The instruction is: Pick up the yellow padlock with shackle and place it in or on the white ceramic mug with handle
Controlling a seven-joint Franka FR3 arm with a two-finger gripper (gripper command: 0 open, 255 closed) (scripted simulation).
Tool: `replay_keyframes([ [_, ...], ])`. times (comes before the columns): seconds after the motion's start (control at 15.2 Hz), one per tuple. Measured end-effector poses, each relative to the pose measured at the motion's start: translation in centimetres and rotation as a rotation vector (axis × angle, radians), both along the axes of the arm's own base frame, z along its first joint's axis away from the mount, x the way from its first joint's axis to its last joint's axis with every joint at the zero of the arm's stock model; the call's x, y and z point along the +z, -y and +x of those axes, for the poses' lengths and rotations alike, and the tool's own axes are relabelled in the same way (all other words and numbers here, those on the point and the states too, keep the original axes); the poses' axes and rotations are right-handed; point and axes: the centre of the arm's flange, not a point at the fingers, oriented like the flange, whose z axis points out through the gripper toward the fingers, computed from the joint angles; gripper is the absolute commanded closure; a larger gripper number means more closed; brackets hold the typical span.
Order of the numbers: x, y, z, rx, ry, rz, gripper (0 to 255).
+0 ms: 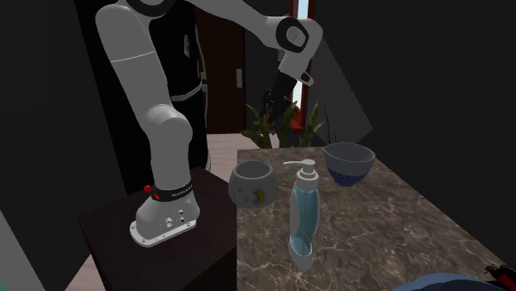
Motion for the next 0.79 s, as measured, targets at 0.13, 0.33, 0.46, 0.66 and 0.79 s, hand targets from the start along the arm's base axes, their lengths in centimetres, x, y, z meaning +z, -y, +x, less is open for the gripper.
replay_keyframes([
  [0.13, 0.5, 0.1, -0.6, 0.000, 0.000, 0.000, 255],
  [0.33, 0.3, 1.4, -3.5, -0.001, 0.000, 0.000, 255],
  [0.46, 0.4, 3.0, -5.6, -0.001, 0.000, 0.000, 255],
  [0.66, 0.6, 4.8, -9.1, -0.002, 0.000, 0.000, 255],
  [0.79, 0.5, 6.0, -11.7, -0.002, 0.000, 0.000, 255],
])
